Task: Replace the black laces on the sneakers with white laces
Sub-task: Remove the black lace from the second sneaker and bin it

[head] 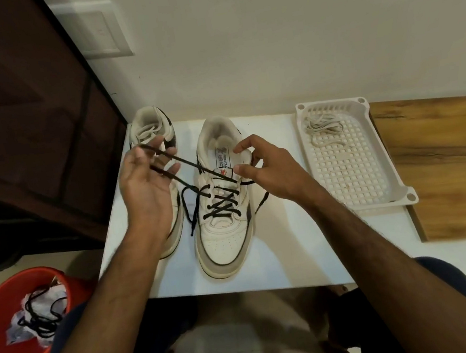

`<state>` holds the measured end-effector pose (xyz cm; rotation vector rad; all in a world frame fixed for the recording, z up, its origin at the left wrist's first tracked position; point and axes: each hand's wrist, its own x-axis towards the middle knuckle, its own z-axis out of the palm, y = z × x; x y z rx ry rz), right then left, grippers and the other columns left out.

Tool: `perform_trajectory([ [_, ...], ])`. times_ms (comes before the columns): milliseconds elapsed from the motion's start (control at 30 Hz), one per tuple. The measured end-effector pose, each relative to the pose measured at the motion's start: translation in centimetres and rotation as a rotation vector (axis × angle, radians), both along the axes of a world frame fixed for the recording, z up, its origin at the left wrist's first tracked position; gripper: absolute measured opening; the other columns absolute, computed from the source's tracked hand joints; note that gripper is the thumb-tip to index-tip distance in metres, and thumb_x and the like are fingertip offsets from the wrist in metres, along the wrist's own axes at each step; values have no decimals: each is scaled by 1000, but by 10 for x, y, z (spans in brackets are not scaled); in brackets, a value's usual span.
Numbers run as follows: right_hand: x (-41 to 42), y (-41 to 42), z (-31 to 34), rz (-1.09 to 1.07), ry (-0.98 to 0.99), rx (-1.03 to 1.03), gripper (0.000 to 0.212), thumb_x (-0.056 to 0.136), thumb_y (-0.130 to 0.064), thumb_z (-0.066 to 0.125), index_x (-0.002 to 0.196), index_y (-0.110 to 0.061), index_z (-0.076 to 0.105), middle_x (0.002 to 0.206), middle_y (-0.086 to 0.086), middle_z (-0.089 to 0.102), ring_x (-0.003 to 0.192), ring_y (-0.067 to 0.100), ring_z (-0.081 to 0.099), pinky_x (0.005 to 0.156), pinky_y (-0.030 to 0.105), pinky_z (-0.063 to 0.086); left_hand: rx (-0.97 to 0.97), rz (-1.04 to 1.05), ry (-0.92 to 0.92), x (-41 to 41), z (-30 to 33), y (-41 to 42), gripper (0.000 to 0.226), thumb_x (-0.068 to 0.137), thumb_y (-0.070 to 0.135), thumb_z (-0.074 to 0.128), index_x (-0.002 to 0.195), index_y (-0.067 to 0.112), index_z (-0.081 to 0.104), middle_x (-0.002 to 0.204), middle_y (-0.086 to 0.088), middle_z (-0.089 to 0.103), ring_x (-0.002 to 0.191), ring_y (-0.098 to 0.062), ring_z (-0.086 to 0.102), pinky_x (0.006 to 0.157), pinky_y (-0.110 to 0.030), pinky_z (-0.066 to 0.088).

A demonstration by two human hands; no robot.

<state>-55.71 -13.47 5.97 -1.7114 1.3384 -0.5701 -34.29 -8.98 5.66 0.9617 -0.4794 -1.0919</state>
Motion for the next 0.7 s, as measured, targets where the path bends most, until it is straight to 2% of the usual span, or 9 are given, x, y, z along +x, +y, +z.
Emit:
perform_trajectory([
  [33, -1, -1, 0, 1, 11, -6, 28, 93, -39, 69, 119, -34, 57, 95, -8, 64, 87, 6, 62, 70, 23, 47, -20, 9, 54, 7, 2, 1, 20, 109, 16, 39, 97, 16, 54, 103, -3, 73, 81, -17, 67, 74, -33, 53],
  [100, -1, -1, 0, 4, 18, -14, 28, 93, -38, 69, 119, -34, 58, 95, -8, 64, 89, 7, 63, 70, 22, 46, -32, -19, -59, 13, 6, 2, 13, 107, 14, 43, 99, 16, 53, 83, -3, 67, 62, -15, 55, 60, -28, 47],
  [167, 1, -1, 0, 9, 19, -19, 29, 94, -37, 68, 120, -32, 57, 94, -9, 64, 84, 6, 63, 65, 17, 43, 3, -96, -460, 9, 9, 2, 10, 104, 16, 49, 101, 19, 57, 72, -1, 58, 56, -12, 44, 55, -25, 39],
  [300, 1, -1, 0, 4, 1, -28, 28, 95, -32, 68, 121, -29, 58, 92, -6, 63, 75, 11, 63, 55, 6, 42, -51, -352, -1415, -11, 1, 5, 16, 99, 26, 64, 114, 24, 69, 96, 5, 48, 82, -3, 51, 71, -25, 45],
  [367, 2, -1, -2, -2, 0, -33, 27, 95, -32, 68, 120, -30, 58, 92, -6, 63, 77, 8, 62, 57, 5, 41, -116, -375, -1690, -20, -6, 7, 22, 94, 30, 70, 115, 23, 70, 99, 6, 42, 90, -12, 50, 75, -37, 45],
  [433, 3, 0, -3, -5, 8, -38, 27, 95, -32, 68, 120, -30, 58, 90, -7, 62, 77, 4, 59, 59, 4, 39, -134, -351, -1784, -22, -9, 7, 18, 92, 31, 73, 107, 22, 72, 99, 5, 40, 92, -17, 48, 74, -37, 38],
  [500, 3, -1, -3, -5, 12, -35, 28, 95, -33, 68, 120, -30, 58, 90, -6, 62, 77, 5, 59, 59, 7, 40, -129, -333, -1796, -22, -11, 6, 11, 92, 29, 73, 99, 20, 71, 100, 4, 42, 93, -18, 49, 75, -35, 32],
  [567, 2, -2, -3, -5, 19, -28, 27, 95, -35, 68, 119, -31, 57, 91, -5, 63, 75, 8, 61, 62, 14, 43, -75, -311, -1609, -24, -13, 6, 4, 94, 23, 71, 94, 19, 69, 103, 5, 46, 95, -13, 53, 77, -34, 37],
  [700, 2, -2, -2, 15, 9, -4, 26, 94, -36, 68, 117, -34, 57, 96, -2, 65, 71, 14, 62, 72, 35, 55, 29, -81, -524, -16, -4, 2, 12, 102, 16, 54, 92, 20, 59, 111, 8, 64, 98, -7, 64, 81, -26, 47],
])
